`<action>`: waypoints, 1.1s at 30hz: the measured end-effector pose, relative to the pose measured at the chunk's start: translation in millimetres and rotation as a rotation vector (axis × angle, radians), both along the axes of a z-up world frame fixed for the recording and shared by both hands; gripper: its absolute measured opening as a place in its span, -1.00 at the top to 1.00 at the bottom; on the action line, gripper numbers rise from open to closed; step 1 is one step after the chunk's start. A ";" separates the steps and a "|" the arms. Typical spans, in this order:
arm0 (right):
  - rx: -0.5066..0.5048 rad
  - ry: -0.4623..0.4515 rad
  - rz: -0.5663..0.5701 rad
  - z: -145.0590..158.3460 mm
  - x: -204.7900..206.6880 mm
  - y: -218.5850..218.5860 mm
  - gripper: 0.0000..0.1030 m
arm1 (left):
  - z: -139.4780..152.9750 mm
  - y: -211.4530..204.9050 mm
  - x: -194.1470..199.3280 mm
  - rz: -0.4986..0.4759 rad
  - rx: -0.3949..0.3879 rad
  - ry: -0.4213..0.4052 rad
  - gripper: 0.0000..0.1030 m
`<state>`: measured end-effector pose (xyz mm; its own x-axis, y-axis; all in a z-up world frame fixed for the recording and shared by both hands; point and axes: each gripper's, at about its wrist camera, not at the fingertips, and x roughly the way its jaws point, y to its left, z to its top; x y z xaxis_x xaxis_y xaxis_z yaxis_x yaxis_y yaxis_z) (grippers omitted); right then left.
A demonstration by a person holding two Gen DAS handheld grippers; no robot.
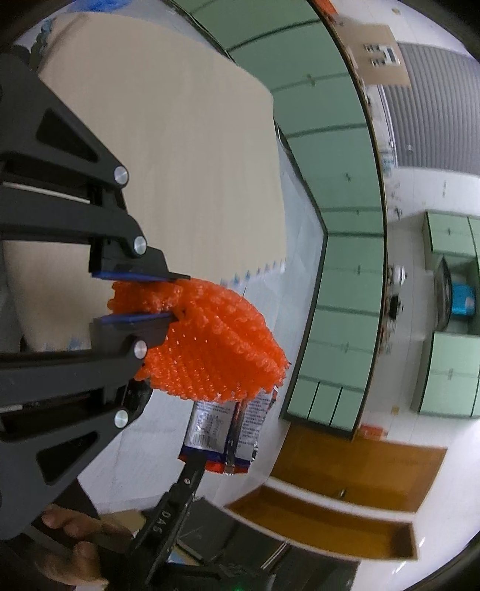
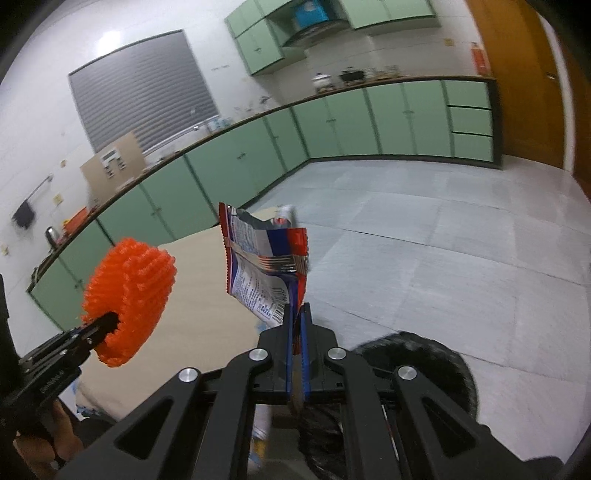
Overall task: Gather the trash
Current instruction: 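Carry the orange mesh net and wrapper over the black bin, then open both tools to drop the mesh net and wrapper into the bin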
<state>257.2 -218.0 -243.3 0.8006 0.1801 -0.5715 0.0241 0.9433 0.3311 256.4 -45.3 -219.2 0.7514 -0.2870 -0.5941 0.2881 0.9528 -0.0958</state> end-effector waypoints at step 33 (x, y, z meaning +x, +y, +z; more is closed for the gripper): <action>0.051 0.398 -0.261 -140.8 -27.9 -98.2 0.51 | -150.1 -136.1 31.8 -0.206 0.182 0.244 -0.42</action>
